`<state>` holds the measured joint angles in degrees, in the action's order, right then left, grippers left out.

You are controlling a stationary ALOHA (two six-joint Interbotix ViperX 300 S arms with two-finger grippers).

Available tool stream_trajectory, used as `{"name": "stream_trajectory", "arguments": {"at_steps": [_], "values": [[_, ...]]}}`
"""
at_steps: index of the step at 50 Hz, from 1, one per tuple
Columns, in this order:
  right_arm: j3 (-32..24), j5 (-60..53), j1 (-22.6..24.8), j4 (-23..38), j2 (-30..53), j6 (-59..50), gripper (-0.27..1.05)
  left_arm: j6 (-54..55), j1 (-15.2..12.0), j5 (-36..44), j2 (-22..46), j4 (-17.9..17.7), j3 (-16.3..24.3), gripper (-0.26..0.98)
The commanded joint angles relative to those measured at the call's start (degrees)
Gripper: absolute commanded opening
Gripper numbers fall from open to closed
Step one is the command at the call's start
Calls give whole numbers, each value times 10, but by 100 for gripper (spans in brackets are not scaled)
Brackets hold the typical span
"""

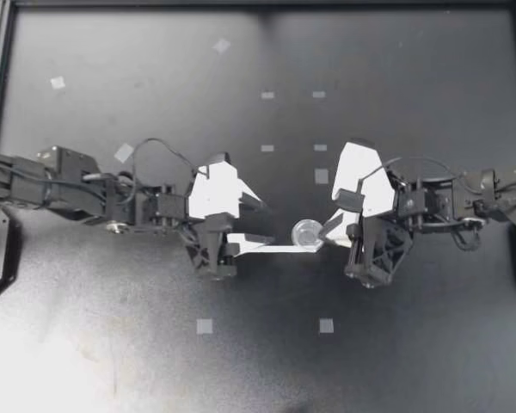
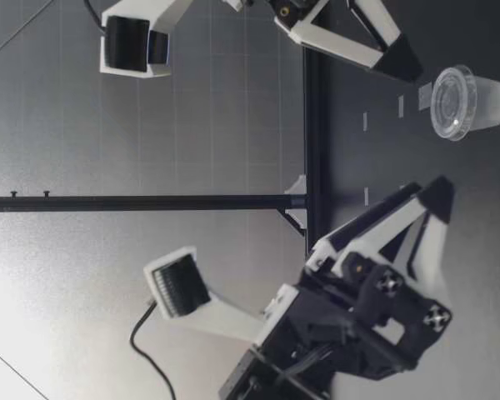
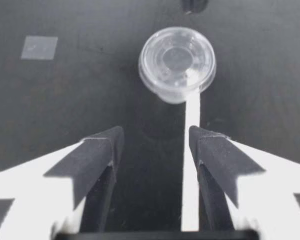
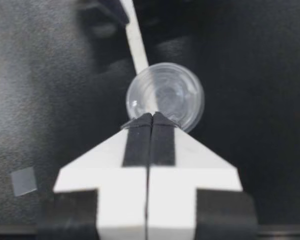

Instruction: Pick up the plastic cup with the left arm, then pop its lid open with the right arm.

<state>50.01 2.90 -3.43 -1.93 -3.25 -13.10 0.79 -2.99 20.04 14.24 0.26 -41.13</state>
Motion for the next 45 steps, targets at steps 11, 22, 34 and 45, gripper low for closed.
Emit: {"name": "stream_trajectory", "arguments": {"at_steps": [11, 22, 34, 45], "values": [[-4, -20, -11, -1, 9, -1, -7, -1, 8, -4, 13, 1, 27, 56], [-6, -20, -11, 0, 16, -1, -7, -1, 8, -6, 31, 1, 47, 56], [-4, -23, -11, -1, 17, -1, -7, -1, 8, -5, 44, 2, 62, 57], [-4, -26, -11, 0, 20, 0, -7, -1, 8, -2, 58, 2, 74, 57]]}}
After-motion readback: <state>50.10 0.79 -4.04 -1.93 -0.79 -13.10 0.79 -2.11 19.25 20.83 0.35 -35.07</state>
